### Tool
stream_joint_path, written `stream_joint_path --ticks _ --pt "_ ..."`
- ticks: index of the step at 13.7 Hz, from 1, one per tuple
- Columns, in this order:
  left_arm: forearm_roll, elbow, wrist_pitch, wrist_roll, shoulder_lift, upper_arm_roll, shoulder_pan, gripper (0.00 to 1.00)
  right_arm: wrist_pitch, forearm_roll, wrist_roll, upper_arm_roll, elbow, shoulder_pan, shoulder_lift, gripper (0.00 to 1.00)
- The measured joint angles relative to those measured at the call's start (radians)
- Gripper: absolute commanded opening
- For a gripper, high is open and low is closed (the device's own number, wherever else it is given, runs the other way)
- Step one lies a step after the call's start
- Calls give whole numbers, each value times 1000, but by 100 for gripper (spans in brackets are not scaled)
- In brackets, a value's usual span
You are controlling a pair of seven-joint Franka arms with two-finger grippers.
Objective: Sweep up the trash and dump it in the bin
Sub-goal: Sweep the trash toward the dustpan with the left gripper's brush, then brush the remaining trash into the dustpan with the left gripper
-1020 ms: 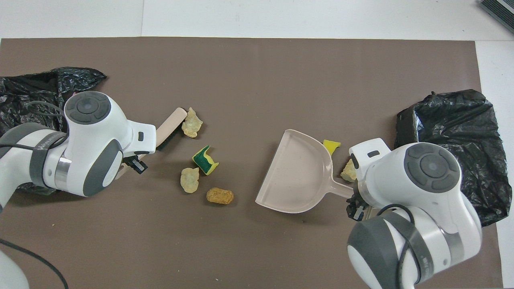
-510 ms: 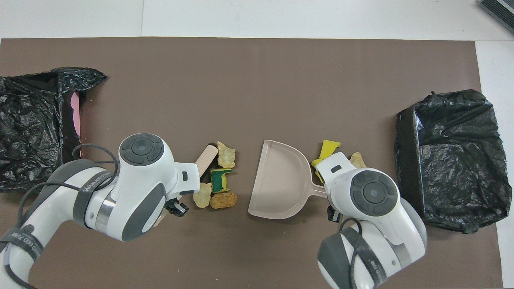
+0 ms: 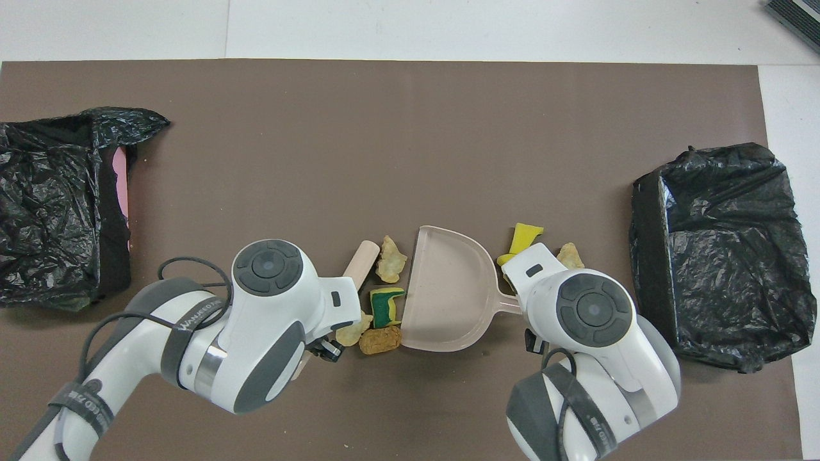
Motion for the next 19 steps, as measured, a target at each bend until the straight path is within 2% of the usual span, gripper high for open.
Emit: stream_joint_path --ticks 3,6,9,12,15,17,19 --pt "-72 0 27 -87 -13 -2 -125 0 -1 -1 -30 0 -1 0 9 0" --pt "-111 20 39 -190 -26 -3 -195 0 -1 -1 -34 0 -1 3 21 0" --pt "-113 59 36 -311 -27 7 -200 0 -2 -1 -44 0 -1 7 22 0" --pt "-113 72 15 -506 -33 21 -199 0 -3 -1 -183 0 -1 7 25 0" --pt "-113 74 -82 -767 -46 16 -201 0 0 -1 -285 -2 1 6 29 0" --pt "-113 72 -178 -924 -66 8 -204 0 0 -2 -304 -2 1 4 31 0" --pt "-113 53 -211 -1073 -91 3 -215 0 0 -2 -310 -2 3 3 32 0"
